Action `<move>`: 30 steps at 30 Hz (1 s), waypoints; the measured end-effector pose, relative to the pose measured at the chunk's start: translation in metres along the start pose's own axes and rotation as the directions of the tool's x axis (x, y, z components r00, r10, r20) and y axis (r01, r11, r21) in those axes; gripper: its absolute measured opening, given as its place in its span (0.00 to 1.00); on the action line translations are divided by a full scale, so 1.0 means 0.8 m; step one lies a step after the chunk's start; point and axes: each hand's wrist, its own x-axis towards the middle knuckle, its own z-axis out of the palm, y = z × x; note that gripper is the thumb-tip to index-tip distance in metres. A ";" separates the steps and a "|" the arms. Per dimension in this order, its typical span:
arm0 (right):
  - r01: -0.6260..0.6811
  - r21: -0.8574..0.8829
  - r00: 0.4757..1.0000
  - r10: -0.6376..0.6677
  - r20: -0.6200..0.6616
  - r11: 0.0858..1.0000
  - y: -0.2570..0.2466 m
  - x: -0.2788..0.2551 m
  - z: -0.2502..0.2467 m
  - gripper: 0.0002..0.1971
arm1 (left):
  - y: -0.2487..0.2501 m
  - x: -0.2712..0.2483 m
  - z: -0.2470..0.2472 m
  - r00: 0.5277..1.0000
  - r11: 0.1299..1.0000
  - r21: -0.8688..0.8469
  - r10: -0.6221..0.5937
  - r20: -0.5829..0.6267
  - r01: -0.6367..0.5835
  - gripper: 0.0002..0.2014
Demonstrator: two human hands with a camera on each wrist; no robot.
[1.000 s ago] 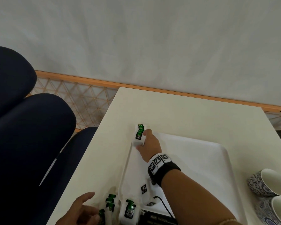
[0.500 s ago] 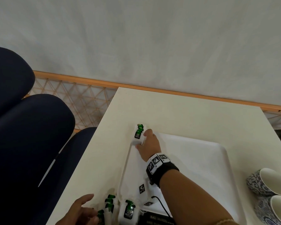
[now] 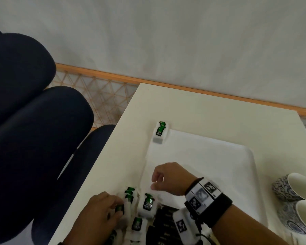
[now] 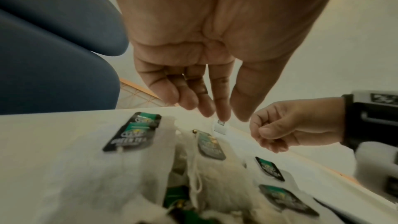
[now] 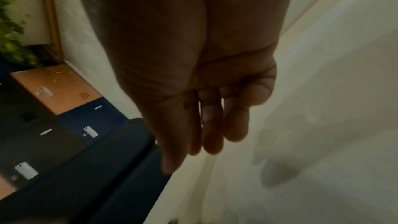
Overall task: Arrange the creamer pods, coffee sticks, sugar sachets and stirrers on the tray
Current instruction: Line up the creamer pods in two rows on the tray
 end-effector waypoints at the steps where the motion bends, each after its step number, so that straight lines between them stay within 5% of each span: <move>1: 0.017 -0.034 0.999 -0.015 0.052 0.999 -0.003 -0.009 0.009 0.19 | 0.003 0.000 0.002 1.000 0.999 0.037 0.017 0.005 -0.017 0.14; 6: -0.039 -0.169 0.998 0.047 0.043 0.985 -0.004 -0.024 0.060 0.36 | 0.013 -0.001 0.009 0.997 0.997 0.040 0.073 -0.032 -0.071 0.12; 16: 0.029 -0.149 0.999 -0.032 -0.016 0.988 -0.014 -0.023 0.072 0.12 | 0.000 -0.020 0.011 0.996 0.999 0.001 0.047 -0.074 -0.047 0.08; 21: 0.112 -0.171 0.994 -0.112 0.012 0.979 -0.030 -0.037 0.065 0.12 | 0.003 -0.028 0.009 0.996 0.998 -0.048 0.045 -0.083 -0.049 0.09; 26: 0.202 -0.036 0.975 -0.205 -0.084 0.979 -0.044 -0.054 0.040 0.07 | 0.003 -0.031 -0.001 0.997 0.956 -0.282 0.077 -0.029 -0.082 0.25; 30: 0.269 0.113 0.962 -0.260 -0.084 0.957 -0.068 -0.065 0.020 0.06 | 0.015 -0.025 -0.017 0.980 0.793 -0.609 0.132 0.148 -0.015 0.36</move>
